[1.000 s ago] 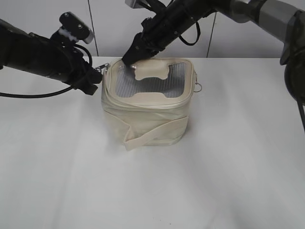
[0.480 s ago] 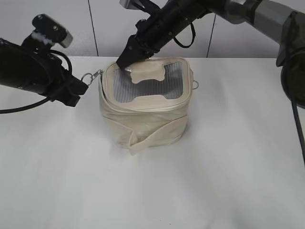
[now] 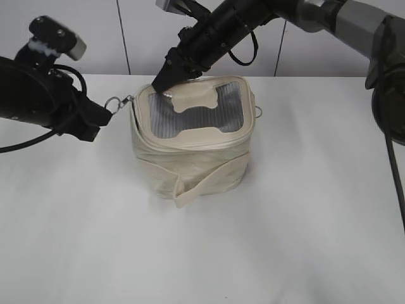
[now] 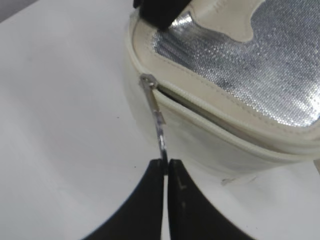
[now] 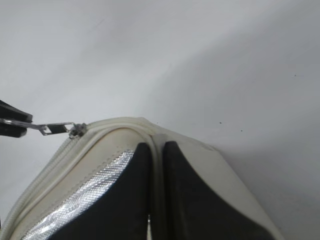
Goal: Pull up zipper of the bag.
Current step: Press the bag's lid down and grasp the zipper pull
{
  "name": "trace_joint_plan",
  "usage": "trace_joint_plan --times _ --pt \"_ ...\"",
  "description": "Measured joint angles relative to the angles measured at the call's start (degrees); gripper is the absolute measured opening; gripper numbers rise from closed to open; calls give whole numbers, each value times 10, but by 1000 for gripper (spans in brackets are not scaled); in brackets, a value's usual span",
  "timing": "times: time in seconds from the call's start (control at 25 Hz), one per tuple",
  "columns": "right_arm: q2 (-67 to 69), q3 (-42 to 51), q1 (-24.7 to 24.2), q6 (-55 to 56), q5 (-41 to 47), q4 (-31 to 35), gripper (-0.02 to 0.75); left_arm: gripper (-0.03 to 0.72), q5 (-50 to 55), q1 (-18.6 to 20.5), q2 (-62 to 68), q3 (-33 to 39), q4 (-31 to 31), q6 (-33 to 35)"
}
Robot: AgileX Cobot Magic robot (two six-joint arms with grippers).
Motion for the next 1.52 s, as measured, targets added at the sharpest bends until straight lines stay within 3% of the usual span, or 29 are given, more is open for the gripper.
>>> trace_joint_plan --times 0.44,0.6,0.68,0.84,0.88,0.96,1.28,1.36,1.44,1.52 --pt "0 0 -6 16 -30 -16 52 -8 39 0 -58 24 -8 0" --pt "0 0 -6 17 -30 -17 52 8 -23 0 -58 33 -8 0" --pt "0 0 -6 17 -30 -17 52 118 -62 0 -57 33 -6 9" --pt "0 0 -6 17 -30 -17 52 449 -92 0 -24 13 7 37" --pt "0 0 -6 17 -30 -17 52 498 -91 0 -8 2 9 40" --pt "0 0 -6 17 -30 -17 52 526 -83 0 25 -26 16 44" --pt "0 0 -6 17 -30 -17 52 482 -11 0 128 -141 46 68" --pt "0 0 -7 17 -30 -19 52 439 1 0 142 -158 48 74" --pt "0 0 -7 17 -30 -18 52 327 7 1 155 -170 48 76" --pt "0 0 -7 17 -31 -18 52 124 9 1 163 -174 48 77"
